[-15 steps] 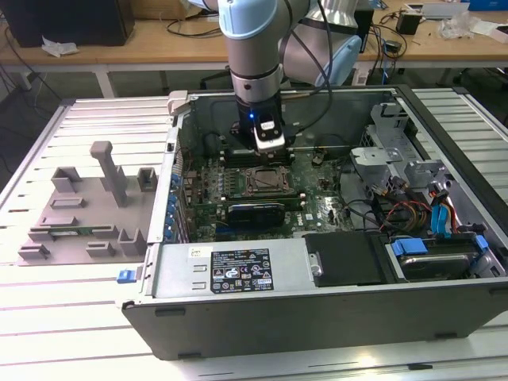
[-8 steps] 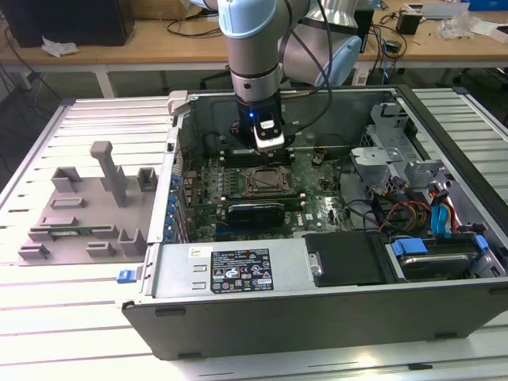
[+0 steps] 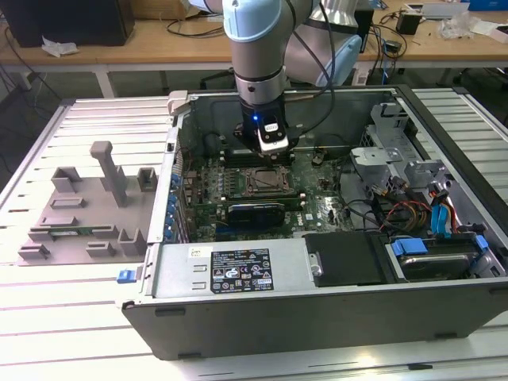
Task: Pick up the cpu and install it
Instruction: 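Install the first cpu locking lever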
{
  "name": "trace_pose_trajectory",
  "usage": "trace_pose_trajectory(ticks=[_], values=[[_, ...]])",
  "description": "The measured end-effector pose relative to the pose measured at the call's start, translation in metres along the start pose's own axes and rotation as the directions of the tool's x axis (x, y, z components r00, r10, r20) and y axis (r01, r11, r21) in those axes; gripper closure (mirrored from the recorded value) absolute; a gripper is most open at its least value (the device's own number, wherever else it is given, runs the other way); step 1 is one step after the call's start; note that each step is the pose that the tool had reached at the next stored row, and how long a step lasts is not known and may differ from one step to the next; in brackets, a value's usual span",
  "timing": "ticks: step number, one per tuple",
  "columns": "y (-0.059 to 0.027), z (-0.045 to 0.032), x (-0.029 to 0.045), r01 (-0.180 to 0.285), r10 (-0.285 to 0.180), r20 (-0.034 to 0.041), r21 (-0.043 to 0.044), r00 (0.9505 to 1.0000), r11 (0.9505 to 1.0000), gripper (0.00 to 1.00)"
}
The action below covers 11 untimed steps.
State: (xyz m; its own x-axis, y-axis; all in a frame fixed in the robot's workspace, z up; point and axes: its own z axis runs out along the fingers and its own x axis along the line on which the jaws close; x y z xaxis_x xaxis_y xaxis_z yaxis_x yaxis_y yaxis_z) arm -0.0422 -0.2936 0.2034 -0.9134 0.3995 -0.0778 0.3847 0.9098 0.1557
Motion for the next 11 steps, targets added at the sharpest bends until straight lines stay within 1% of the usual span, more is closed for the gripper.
trace_pose_trajectory(ticks=[2,3,8,11], values=[[0.0006,-0.0034,-0.0003,0.000,0.000,0.0000,0.0001,1.0000,1.0000,0.89],[0.0006,-0.0036,0.0000,0.000,0.000,0.0007,-0.0005,1.0000,1.0000,0.89],[0.0003,-0.0042,0.0065,0.000,0.000,0.0053,-0.0021,1.0000,1.0000,0.89],[0.0002,-0.0042,0.0069,0.000,0.000,0.0066,-0.0028,1.0000,1.0000,0.89]])
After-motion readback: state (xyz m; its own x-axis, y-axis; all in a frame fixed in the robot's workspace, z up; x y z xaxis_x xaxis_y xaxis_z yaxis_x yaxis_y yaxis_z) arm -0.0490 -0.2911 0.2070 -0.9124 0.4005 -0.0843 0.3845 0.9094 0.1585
